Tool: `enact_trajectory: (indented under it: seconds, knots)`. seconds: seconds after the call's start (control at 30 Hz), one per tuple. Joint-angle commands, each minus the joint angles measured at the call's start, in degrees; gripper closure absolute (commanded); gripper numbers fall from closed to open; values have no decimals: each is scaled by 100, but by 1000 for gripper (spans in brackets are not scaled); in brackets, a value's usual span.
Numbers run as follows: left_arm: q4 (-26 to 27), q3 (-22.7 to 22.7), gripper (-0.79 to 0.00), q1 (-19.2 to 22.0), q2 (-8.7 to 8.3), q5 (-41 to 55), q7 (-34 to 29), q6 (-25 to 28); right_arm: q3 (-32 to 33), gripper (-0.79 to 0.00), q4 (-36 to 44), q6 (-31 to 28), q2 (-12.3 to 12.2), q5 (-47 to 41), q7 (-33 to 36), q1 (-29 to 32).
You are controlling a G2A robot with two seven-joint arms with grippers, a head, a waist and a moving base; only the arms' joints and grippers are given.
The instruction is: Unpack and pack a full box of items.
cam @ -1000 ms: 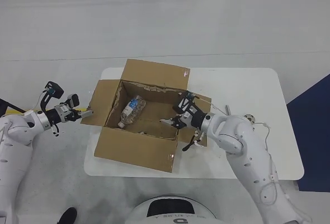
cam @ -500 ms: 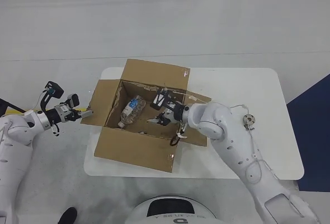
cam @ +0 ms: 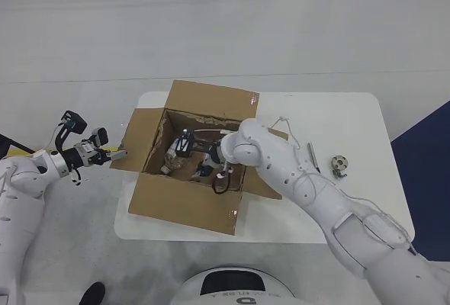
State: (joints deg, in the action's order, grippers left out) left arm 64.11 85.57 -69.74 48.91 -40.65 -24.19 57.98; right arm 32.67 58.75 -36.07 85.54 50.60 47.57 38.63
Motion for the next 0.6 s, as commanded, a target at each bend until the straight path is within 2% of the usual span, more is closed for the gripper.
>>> enact_trajectory:
  seconds: [0.0,0.03,0.17,0.37,0.4,0.57]
  knots:
    - [0,0,-785,0,0,0,0,0,-181,-785,-349,-145,132,-142,15,-159]
    - [0,0,-785,0,0,0,0,0,-265,-785,-541,-255,203,-227,9,-239]
    - [0,0,-785,0,0,0,0,0,-579,-646,-1265,-689,497,-436,-77,-534]
    - [0,0,-785,0,0,0,0,0,-1016,-662,-2164,-1066,934,-386,-139,-840]
    - [0,0,-785,0,0,0,0,0,-1072,-631,-2305,-1064,1007,-377,-137,-874]
    - [0,0,-785,0,0,0,0,0,-1284,-662,-2906,-918,1357,-359,-45,-1020]
